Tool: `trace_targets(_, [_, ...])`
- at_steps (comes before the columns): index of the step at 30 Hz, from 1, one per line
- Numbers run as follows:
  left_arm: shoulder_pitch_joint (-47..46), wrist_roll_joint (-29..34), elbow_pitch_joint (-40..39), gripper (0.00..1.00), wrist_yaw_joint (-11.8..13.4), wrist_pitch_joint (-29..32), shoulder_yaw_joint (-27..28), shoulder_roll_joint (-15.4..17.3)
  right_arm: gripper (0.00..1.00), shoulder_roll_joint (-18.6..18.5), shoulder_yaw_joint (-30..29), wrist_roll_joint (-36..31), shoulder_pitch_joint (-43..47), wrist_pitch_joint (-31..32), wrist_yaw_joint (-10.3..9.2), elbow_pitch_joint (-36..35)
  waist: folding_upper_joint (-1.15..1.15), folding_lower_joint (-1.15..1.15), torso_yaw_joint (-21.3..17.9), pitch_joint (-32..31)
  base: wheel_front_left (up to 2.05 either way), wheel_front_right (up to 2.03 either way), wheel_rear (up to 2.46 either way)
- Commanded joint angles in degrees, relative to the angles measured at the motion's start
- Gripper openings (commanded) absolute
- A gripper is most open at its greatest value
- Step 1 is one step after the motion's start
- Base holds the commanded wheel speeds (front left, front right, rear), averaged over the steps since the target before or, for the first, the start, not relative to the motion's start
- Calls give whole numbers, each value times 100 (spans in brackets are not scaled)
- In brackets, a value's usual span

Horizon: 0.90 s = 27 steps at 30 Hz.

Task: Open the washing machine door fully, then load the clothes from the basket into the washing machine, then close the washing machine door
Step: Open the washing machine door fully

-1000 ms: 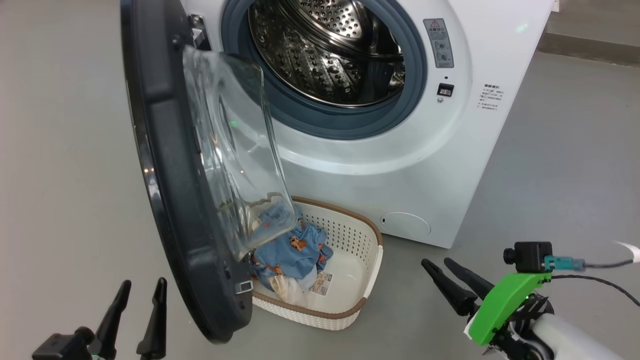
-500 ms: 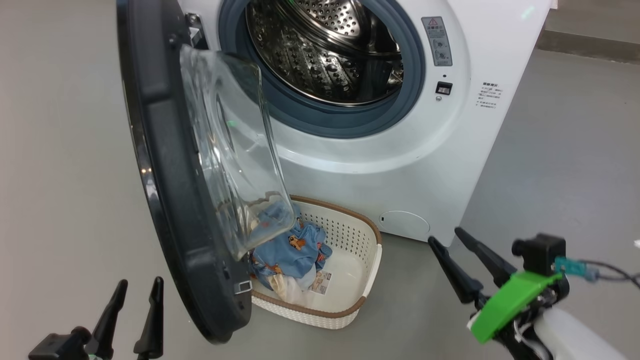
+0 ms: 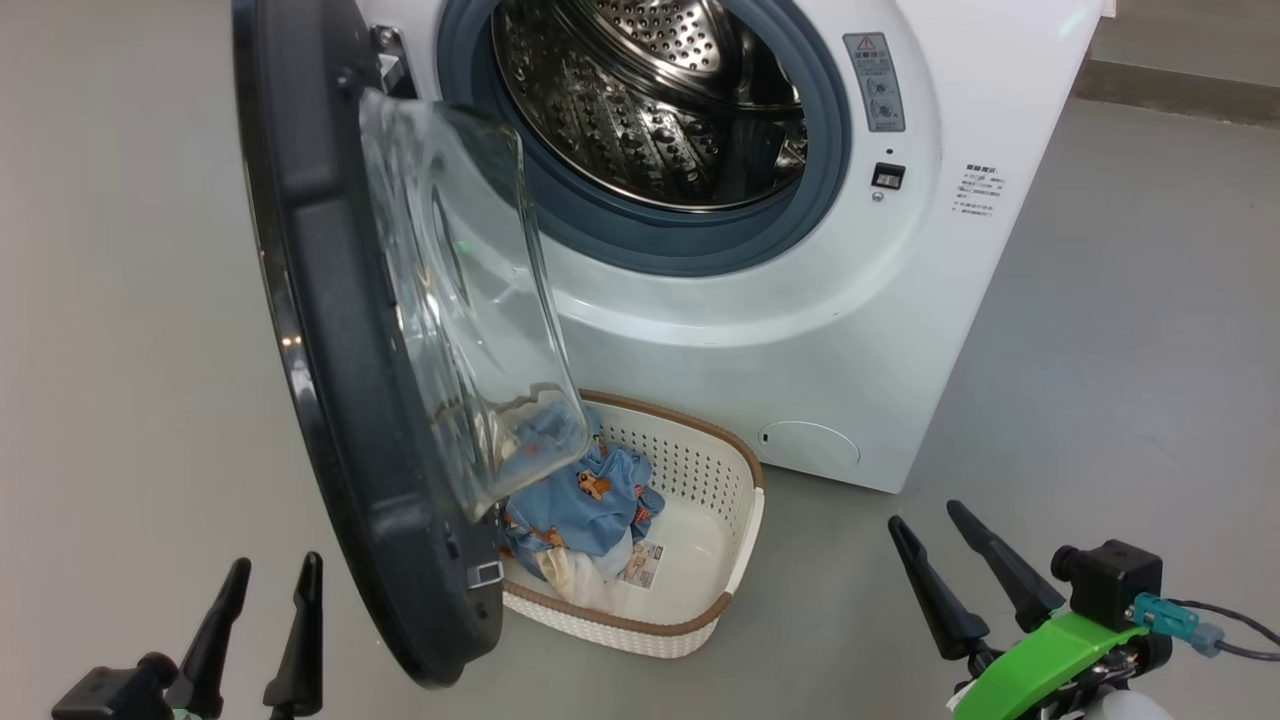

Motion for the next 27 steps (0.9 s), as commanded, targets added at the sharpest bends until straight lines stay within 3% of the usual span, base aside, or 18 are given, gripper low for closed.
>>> trace_targets(1, [-151, 54, -127, 100, -17, -46, 220, 95, 100, -46, 28, -84, 11, -68, 9, -131, 0, 0, -2, 1, 0, 0, 0])
trace_targets(10, [-202, 55, -80, 100, -17, -46, 263, 36, 100, 31, -160, -159, 128, -68, 9, -120, 0, 0, -7, -22, 0, 0, 0])
trace_targets(11, [-207, 47, -78, 65, -17, -46, 277, 24, 100, 32, -167, -160, 135, -68, 9, -121, 0, 0, -6, -29, 0, 0, 0])
trace_targets(12, [-220, 38, -77, 20, -17, -46, 296, 17, 100, 36, -178, -157, 144, -68, 9, -120, 0, 0, -4, -37, 0, 0, 0])
trace_targets(13, [-239, 26, -91, 0, -17, -46, 338, 1, 100, 55, -210, -133, 154, -69, 9, -125, 0, 0, -1, -43, 0, 0, 0])
trace_targets(19, [-427, -23, -427, 0, -17, -46, 845, -102, 100, 46, -254, -116, 195, -69, 9, -126, 0, 0, 29, -79, 0, 0, 0])
trace_targets(27, [-613, 90, -1475, 0, -17, -46, 1452, -340, 100, 12, -280, -147, 233, -69, 9, -143, 0, 0, 37, -139, 0, 0, 0])
